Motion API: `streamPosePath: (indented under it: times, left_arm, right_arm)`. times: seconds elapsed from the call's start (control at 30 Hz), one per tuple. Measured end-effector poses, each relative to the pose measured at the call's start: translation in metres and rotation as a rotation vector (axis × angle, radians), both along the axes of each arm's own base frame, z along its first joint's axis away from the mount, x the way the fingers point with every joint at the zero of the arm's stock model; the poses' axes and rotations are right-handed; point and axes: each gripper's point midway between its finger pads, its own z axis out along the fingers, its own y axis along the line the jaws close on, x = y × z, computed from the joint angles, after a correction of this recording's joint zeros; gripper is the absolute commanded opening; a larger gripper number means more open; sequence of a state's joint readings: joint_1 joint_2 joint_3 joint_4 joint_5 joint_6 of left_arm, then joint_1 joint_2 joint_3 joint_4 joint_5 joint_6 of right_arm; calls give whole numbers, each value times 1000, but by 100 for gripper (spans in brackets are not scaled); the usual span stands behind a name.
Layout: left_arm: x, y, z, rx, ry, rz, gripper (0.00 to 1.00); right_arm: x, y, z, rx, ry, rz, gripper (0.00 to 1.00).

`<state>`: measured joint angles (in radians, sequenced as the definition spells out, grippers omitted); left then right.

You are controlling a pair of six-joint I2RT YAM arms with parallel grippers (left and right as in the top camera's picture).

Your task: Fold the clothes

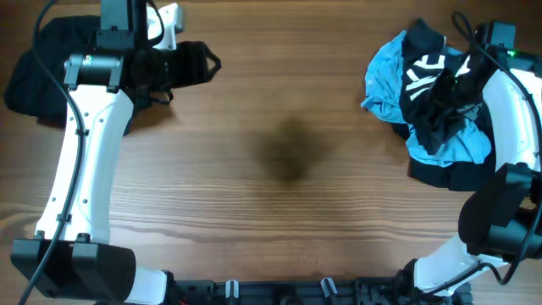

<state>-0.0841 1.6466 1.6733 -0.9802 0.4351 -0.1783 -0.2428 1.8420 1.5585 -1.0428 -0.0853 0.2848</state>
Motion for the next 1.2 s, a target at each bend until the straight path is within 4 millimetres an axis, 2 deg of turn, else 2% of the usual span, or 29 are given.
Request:
streamPosePath:
  times: [0.07,0.13,0.17,0.2,0.27,0.33,0.4,0.5,0.63,0.73,0.8,0.9,1.03,1.2]
  left_arm:
    - [5,0,4,-4,-27,3,9]
    - [9,0,6,-1,-46,2,7]
    - [10,0,7,-1,-53,1,7]
    - [11,0,8,-1,-57,2,7]
    - [12,0,9,-2,-66,2,7]
    - [13,0,9,-2,-68,2,6]
    - [13,-1,9,-3,-69,2,6]
    - [12,-1,10,-3,-70,1,7]
    - [7,0,24,-6,-106,1,12]
    - [-5,3,57,-13,-193,7,15]
    - [-19,9,85,-18,-267,18,16]
    - [-38,14,113,-23,-342,26,17]
    - [-62,7,121,-27,-333,2,18]
    - [-71,-7,111,-31,-280,-39,20]
  right_arm:
    - [7,13,15,44,-38,75,4]
    - [16,28,44,61,-111,158,4]
    - [18,39,66,63,-151,209,4]
    - [23,59,105,48,-243,300,4]
    - [21,91,155,21,-359,426,4]
    - [13,130,204,-10,-483,556,4]
    - [-7,177,254,-29,-619,696,4]
    - [-27,218,292,-30,-730,810,4]
    - [-34,246,306,-10,-789,868,4]
    - [-36,262,321,11,-844,885,4]
    - [-39,271,336,26,-894,890,4]
    - [-47,279,364,45,-977,890,4]
    - [-50,280,388,84,-1047,844,4]
    - [-38,291,407,154,-1122,776,4]
